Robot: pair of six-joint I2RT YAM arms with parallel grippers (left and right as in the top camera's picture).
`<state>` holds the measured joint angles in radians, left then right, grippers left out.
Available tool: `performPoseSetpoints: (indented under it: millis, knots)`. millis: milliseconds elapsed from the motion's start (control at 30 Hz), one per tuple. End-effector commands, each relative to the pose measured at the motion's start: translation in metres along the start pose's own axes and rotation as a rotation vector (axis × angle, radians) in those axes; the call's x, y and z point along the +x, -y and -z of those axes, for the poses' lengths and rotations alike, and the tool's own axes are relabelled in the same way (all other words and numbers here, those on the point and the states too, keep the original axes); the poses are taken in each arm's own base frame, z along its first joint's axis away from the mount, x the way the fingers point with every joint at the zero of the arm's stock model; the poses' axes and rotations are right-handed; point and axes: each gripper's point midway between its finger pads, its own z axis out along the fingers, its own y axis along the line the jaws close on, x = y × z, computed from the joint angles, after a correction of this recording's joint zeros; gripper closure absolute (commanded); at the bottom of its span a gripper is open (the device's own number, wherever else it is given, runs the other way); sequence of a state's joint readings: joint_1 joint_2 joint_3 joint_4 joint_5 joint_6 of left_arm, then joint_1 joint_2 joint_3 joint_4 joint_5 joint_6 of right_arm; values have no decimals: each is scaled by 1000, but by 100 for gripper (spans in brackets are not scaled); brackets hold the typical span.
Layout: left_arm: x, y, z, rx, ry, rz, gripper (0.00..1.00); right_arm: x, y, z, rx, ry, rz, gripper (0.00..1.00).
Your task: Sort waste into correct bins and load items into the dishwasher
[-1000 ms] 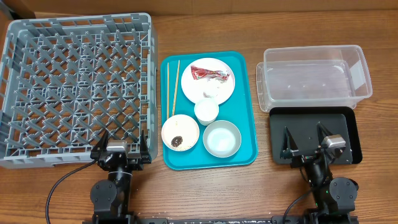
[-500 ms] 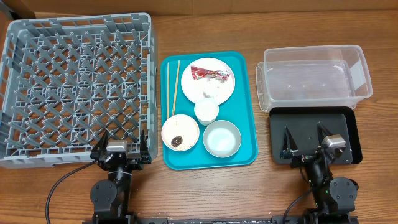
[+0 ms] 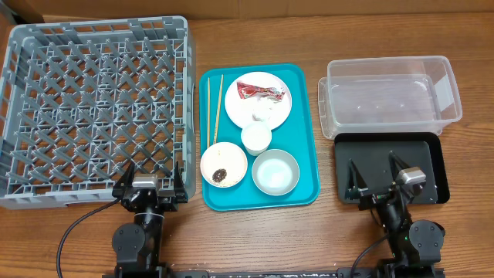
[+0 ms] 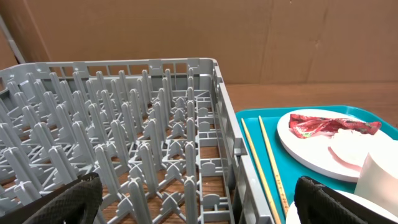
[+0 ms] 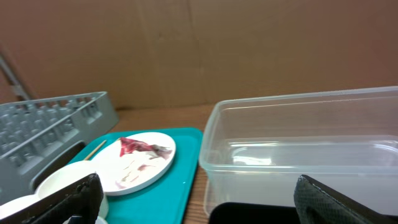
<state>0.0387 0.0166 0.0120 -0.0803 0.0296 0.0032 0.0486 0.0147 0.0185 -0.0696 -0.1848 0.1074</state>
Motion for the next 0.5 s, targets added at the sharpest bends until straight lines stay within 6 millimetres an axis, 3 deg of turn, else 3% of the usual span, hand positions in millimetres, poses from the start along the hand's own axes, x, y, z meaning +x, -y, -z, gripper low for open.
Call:
performPoseSetpoints:
  millis: [0,100,233,333,467]
  knots:
    - [0,0,0,-1,7,-20,0,1,-18,1,-103,-1,7,0]
    - [0,0,0,-1,7,-20,0,-3,-25,3,-138,-14,-35,0]
    - [0,0,0,-1,7,-20,0,-27,-33,12,-149,-19,-105,0]
    - [0,0,0,-1,7,-20,0,-60,-48,22,-188,-24,-103,0]
    - [0,0,0,-1,7,-20,0,-87,-66,23,-259,-96,-121,0]
